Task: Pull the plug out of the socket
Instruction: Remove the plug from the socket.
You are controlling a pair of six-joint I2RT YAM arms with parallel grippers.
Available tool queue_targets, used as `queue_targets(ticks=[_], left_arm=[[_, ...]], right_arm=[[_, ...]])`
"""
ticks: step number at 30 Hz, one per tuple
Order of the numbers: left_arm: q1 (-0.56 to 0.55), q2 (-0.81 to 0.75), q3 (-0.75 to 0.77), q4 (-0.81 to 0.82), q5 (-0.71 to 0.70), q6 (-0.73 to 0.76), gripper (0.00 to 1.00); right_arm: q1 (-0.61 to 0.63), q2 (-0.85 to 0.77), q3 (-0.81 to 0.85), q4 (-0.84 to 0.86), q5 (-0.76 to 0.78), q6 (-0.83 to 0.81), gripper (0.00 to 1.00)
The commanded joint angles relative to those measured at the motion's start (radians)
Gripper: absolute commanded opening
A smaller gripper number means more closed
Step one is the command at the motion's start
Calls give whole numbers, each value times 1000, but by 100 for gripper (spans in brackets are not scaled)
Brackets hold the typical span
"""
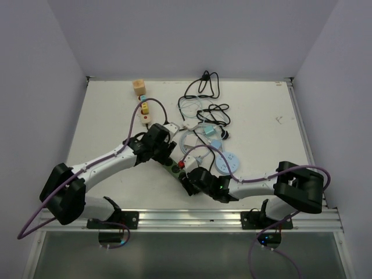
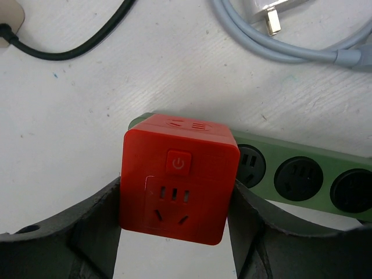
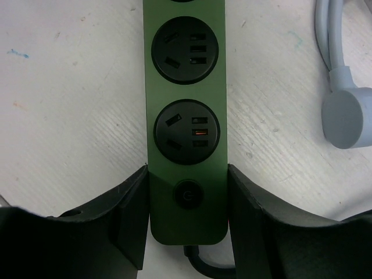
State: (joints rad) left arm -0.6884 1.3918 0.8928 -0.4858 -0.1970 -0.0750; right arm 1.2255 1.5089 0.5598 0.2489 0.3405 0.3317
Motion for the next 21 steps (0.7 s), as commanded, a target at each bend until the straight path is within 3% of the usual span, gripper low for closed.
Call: queue_targets(ticks=[1,12,16,21], left_arm=[[-5,-134,-66,216,-38,-159,0],[-19,-290,-284,437,-143,-263,0],[-20,-263,-252,376,-142,-256,0],[-20,-166,-99,205,-173,-227,0]], right_arm=[[-14,-4,-32,-49,-86,55,0],[-40,-26,-28,-83,-144,83,0],[-37,-7,5,-137,-106,67,0],[0,30,40,-180,-41,53,0]])
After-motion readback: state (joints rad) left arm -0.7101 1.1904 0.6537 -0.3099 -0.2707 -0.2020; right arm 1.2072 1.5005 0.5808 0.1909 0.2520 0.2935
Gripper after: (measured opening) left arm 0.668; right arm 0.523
